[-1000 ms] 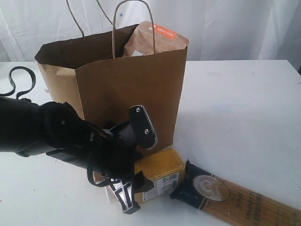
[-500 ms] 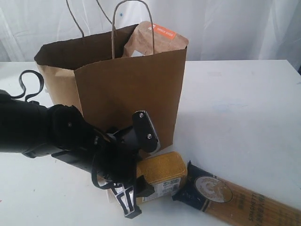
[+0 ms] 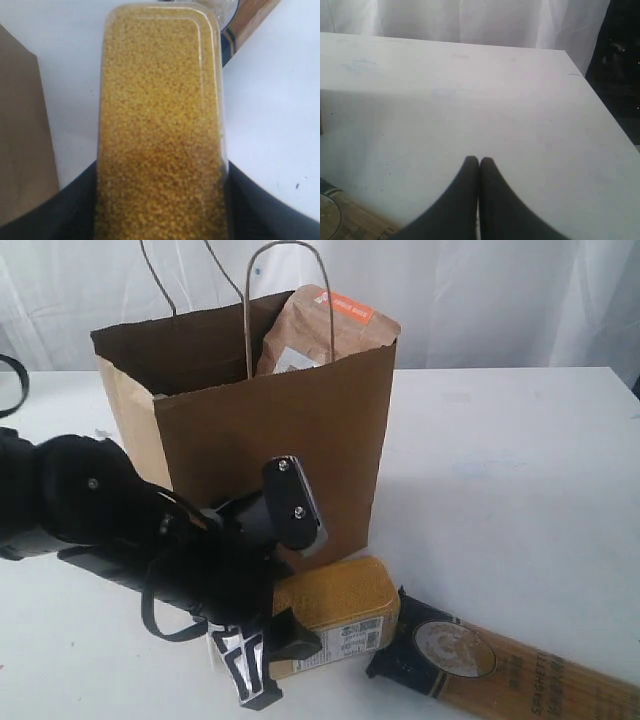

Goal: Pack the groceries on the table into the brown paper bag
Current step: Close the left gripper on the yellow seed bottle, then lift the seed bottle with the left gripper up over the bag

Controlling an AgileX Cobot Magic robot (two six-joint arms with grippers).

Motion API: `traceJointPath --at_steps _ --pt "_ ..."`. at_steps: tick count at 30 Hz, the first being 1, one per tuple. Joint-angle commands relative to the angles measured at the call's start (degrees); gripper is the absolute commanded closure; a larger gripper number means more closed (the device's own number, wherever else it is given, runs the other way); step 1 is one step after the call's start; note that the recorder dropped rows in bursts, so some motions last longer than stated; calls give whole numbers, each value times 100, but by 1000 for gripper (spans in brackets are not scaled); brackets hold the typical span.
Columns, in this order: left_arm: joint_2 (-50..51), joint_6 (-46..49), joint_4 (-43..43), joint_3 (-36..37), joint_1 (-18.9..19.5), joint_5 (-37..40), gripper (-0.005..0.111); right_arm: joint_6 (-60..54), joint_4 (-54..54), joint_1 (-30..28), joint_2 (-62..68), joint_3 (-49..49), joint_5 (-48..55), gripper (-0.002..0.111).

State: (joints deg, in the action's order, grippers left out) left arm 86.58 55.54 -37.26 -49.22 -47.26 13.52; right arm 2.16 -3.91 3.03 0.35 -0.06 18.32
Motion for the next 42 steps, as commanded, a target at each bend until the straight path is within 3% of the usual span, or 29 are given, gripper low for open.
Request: traceJointPath --at_steps 1,9,20,23,27,31,38,42 --pt "-548 -192 -139 -23 -21 457 107 -49 -28 -19 -35 6 -34 108" --pt "-1433 -332 -139 -23 -21 1428 107 -49 -28 -19 -35 6 -34 108" --pt "-2966 -433 -59 -23 -21 1432 107 -49 -28 -19 -35 6 -34 108" --pt "-3557 -433 793 -23 -21 1229 107 -49 -28 -19 -35 6 -34 108" --pt "-4238 -433 1687 -23 -21 201 107 -49 -28 -19 -35 6 -34 108" --pt "-4427 -433 1676 -23 -21 -2276 107 43 -28 -19 -35 6 -37 108" --pt "-3888 2 1510 -23 14 -3927 107 23 -28 -19 -35 6 -37 108" --pt "-3279 301 1004 -23 312 -4766 107 23 -28 -19 -35 6 -37 108"
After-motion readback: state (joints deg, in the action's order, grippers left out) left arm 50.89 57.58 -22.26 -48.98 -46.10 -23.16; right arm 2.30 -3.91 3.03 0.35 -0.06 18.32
